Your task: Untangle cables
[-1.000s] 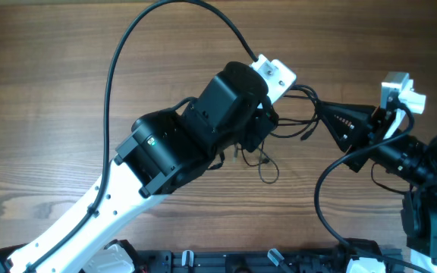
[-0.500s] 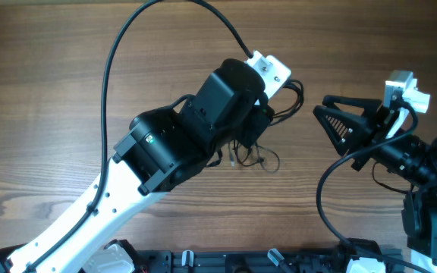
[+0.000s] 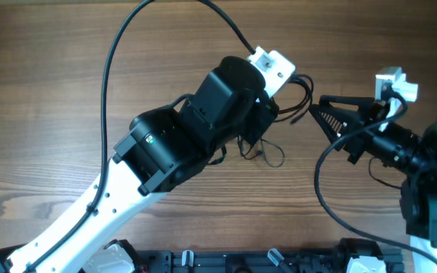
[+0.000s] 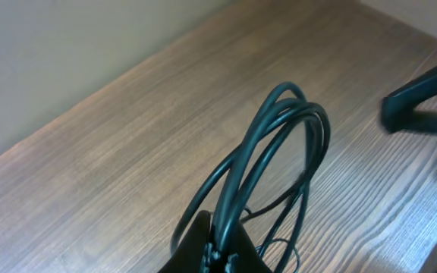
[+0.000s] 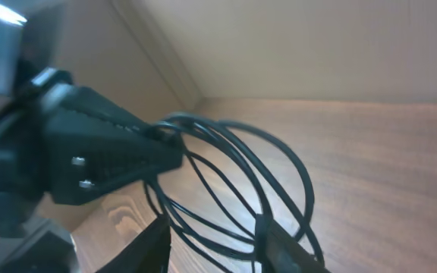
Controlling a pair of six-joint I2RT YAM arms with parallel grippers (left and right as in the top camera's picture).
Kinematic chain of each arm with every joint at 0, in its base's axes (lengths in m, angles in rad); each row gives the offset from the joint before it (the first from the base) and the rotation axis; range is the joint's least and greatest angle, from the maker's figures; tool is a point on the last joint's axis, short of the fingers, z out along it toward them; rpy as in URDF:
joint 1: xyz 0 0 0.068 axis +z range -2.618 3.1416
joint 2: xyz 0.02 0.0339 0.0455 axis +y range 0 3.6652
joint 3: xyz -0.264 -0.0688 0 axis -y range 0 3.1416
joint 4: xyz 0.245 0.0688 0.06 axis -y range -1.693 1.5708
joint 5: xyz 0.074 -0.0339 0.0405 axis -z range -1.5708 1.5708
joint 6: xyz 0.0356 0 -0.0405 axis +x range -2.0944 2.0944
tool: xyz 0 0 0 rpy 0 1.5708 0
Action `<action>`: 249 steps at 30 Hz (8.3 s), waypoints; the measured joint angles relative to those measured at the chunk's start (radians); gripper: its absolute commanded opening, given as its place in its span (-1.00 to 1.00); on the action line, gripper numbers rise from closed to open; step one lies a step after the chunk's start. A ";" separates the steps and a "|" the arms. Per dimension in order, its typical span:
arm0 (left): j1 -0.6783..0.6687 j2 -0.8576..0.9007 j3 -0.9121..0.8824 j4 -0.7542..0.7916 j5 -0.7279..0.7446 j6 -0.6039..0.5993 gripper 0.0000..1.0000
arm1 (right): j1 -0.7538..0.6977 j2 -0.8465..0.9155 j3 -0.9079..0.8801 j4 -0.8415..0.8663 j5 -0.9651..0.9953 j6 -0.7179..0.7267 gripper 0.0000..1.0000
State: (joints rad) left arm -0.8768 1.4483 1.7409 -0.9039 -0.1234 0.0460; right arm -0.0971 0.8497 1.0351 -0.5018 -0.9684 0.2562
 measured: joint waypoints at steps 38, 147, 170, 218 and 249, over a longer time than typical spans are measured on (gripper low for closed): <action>0.000 0.000 0.000 0.046 0.095 -0.007 -0.69 | 0.000 0.120 0.000 -0.010 -0.210 -0.097 -0.90; 0.289 -0.138 0.000 0.383 0.520 -0.168 -0.92 | 0.042 0.271 0.070 0.314 -0.096 0.211 1.00; 0.210 -0.144 0.000 0.441 0.623 -0.225 -0.92 | 0.286 0.255 0.071 -0.024 0.990 0.100 0.99; 0.204 -0.336 0.002 0.041 -0.488 -0.060 -0.11 | 0.242 0.403 0.071 -0.156 1.274 0.071 0.99; 0.204 -0.094 0.002 -0.258 -0.171 -0.389 1.00 | 0.242 0.787 0.071 -0.149 1.198 0.557 1.00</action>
State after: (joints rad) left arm -0.6724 1.3540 1.7424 -1.1622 -0.2947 -0.3431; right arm 0.1448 1.6371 1.1061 -0.6506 0.2295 0.8135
